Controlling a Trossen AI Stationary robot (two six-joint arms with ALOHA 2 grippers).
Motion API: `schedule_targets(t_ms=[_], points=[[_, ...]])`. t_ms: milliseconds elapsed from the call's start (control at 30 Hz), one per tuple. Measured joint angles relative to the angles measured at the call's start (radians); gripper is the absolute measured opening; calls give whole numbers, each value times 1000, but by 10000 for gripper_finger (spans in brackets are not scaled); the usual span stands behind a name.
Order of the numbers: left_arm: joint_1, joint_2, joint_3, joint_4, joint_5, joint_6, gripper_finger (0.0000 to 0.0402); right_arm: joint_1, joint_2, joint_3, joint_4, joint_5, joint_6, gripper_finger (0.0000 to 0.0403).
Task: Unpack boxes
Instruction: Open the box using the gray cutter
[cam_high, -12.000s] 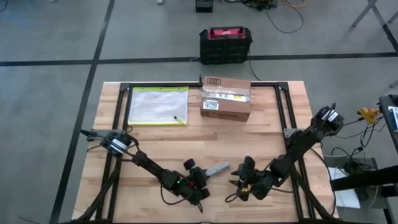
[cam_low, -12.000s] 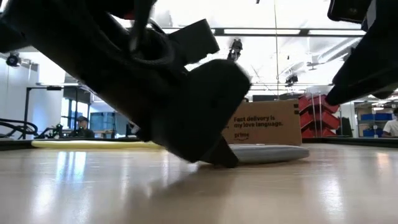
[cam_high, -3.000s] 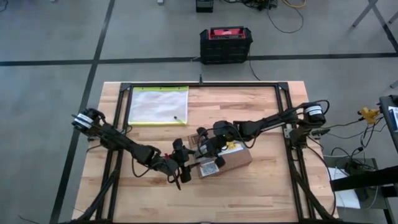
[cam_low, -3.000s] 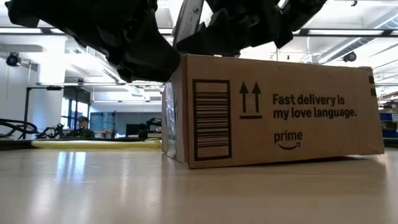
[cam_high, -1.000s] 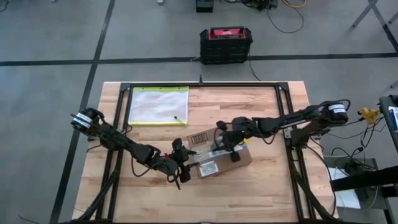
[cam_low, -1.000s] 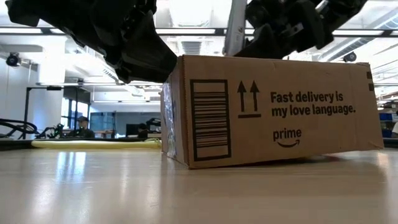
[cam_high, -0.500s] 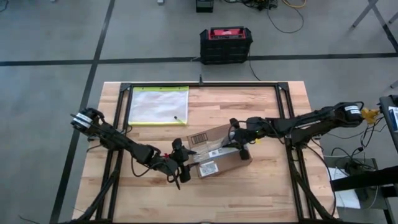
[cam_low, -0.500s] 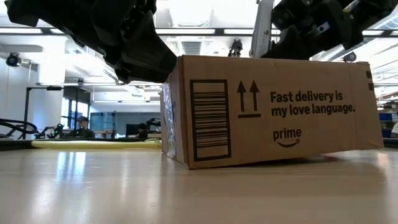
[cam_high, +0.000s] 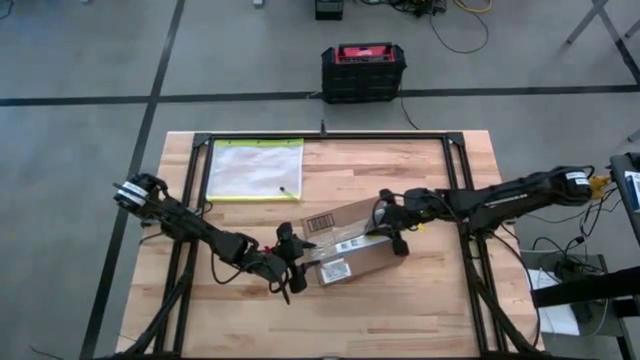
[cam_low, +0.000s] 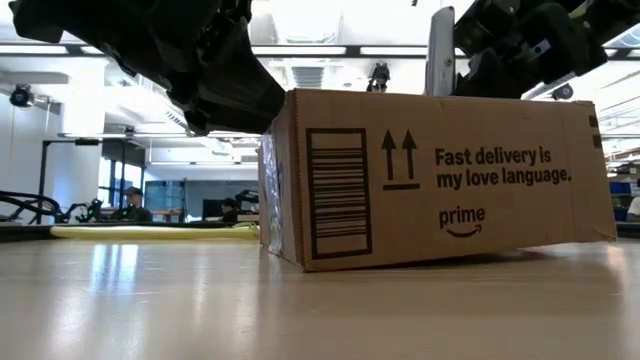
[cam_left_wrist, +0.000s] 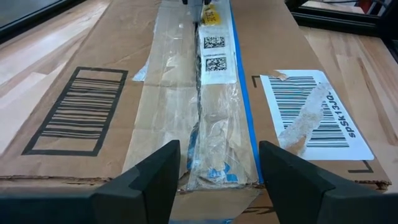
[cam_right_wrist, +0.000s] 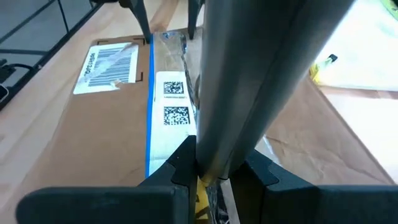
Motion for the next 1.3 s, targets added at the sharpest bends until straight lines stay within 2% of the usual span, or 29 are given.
schedule_targets(t_ms=[967,1300], points=[[-1,-2,2,-22,2,2,210,-2,-364,-10,-411,40,-26,48],[0,-2,2,-21,3,-6,203,-2,-471,-9,-434,59,-5,48]])
